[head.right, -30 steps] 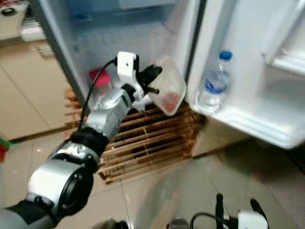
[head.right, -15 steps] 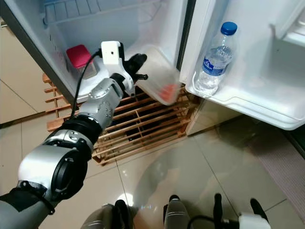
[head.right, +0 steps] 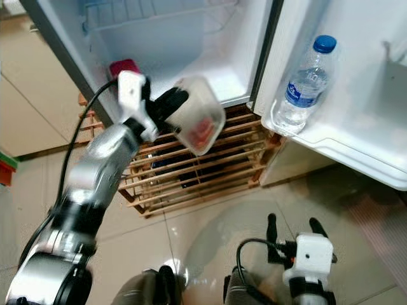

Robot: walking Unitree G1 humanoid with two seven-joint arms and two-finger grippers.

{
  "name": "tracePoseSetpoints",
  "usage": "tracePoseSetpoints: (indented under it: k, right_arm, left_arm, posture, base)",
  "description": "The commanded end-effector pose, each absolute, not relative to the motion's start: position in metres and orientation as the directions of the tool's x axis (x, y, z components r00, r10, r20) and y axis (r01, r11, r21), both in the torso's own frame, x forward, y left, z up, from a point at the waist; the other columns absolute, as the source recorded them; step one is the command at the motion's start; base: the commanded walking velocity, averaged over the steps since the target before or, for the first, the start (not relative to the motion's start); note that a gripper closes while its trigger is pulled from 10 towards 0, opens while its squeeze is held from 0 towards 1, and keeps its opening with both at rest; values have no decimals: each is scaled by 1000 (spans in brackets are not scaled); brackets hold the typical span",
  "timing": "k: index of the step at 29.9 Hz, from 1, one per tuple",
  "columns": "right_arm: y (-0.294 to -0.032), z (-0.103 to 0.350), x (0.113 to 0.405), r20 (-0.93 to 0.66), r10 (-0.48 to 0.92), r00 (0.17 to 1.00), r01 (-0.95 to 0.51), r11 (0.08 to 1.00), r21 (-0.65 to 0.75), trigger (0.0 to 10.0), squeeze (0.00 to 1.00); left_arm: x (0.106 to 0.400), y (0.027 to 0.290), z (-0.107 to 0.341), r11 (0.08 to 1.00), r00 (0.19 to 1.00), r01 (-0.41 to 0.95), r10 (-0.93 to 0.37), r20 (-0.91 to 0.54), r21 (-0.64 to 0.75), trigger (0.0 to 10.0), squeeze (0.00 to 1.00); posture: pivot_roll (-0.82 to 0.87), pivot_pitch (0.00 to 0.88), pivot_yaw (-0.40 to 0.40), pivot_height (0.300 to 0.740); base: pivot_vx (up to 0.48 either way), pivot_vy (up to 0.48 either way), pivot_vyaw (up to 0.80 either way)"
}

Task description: Restocking fridge

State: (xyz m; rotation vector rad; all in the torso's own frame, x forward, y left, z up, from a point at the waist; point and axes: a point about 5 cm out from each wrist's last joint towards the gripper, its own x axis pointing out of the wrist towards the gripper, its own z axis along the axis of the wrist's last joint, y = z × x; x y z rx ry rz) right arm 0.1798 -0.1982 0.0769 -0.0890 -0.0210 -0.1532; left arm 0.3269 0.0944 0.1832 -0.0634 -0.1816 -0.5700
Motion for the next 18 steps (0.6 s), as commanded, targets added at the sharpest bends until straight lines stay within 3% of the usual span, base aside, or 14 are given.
tracePoseSetpoints:
  k: [1,3,8,18]
  right_arm:
    - [-202,75,178,12,-175,985,175,980,-90,10000,0]
    - [-205,87,191,74,-196,978,202,974,-98,10000,0]
    - [-202,109,203,183,-208,961,229,968,-103,10000,0]
    - [-200,115,215,225,-221,949,250,962,-109,10000,0]
  left_arm:
    - [325,96,200,856,823,515,-509,254,46,10000,0]
    - [317,113,202,913,872,397,-406,274,93,10000,0]
    - [313,130,212,938,882,277,-335,333,208,10000,0]
    - [315,104,199,911,868,379,-410,278,160,10000,0]
  posture:
    - [-92,69,64,740]
    - [-76,40,60,740]
    - [-62,6,57,740]
    - [-85,0,71,740]
  base:
    - [0,0,0]
    - [0,0,0]
    - [0,0,0]
    - [0,0,0]
